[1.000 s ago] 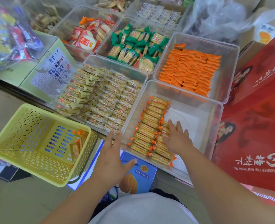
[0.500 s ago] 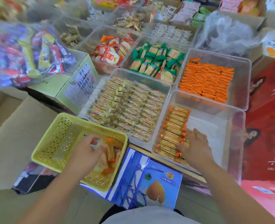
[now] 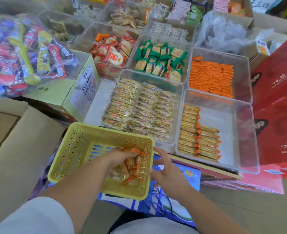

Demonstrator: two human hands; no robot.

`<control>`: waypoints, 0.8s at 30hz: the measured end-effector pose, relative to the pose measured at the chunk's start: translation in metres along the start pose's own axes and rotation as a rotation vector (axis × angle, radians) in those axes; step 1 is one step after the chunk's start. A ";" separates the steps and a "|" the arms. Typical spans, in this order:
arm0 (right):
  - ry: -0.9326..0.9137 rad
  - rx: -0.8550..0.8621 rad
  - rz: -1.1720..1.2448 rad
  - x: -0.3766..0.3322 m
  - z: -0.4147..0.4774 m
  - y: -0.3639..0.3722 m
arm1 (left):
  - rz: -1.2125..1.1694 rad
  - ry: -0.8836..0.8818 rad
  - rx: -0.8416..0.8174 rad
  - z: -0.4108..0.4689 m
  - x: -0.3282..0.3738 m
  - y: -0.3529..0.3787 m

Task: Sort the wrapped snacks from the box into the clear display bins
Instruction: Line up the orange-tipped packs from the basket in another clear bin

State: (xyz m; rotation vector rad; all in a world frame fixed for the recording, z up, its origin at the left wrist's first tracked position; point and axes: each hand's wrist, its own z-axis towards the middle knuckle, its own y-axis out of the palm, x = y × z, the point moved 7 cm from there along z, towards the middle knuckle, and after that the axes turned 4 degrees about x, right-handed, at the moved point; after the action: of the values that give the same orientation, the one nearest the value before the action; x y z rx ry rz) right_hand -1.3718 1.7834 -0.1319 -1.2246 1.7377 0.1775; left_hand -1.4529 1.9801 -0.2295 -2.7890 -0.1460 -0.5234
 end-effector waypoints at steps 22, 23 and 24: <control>0.048 0.069 0.200 0.012 0.002 0.014 | -0.312 -0.058 0.072 0.018 0.011 0.053; 0.051 0.067 0.205 0.012 0.002 0.014 | -0.286 -0.055 0.056 0.019 0.012 0.055; 0.055 0.063 0.209 0.013 0.002 0.014 | -0.263 -0.055 0.038 0.020 0.013 0.056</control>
State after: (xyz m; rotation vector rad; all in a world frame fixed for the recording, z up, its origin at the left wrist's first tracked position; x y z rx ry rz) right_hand -1.3819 1.7836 -0.1481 -1.0093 1.9042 0.2122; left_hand -1.4255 1.9337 -0.2573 -2.7634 -0.5351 -0.4978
